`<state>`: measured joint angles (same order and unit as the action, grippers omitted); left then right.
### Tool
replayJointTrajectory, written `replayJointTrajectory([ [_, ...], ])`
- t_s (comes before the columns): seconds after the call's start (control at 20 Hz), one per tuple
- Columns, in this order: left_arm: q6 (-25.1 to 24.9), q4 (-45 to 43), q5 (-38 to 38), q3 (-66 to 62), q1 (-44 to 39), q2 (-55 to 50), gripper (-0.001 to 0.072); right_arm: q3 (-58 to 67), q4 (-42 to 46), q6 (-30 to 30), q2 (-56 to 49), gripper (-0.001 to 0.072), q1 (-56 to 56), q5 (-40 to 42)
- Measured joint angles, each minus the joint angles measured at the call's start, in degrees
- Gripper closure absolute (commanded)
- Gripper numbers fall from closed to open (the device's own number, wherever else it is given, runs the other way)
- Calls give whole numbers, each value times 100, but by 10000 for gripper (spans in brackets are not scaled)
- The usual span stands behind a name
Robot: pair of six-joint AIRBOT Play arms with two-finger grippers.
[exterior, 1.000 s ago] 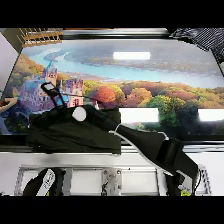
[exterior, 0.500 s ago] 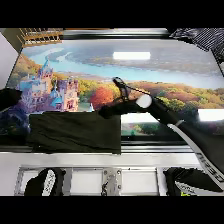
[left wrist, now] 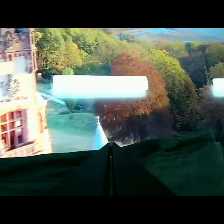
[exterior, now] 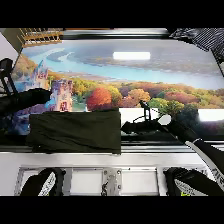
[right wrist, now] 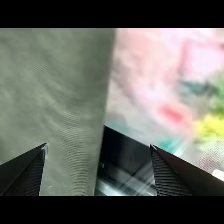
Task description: Fold the clothes and pants, and hang the long-sleeved shirts on hangers.
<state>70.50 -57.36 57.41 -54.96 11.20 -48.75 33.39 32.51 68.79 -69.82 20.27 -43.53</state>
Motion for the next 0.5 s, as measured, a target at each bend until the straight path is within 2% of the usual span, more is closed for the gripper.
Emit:
replayJointTrajectory([
  [0.4,0,0,-4,-553,-236,-413,700,444,-986,2,-1036,12,883,212],
  [0.45,0,0,-4,-568,-240,-420,701,555,-1108,0,-1156,177,1019,321],
  [0.5,0,0,-4,-581,-245,-426,700,671,-1204,0,-1298,282,1165,459],
])
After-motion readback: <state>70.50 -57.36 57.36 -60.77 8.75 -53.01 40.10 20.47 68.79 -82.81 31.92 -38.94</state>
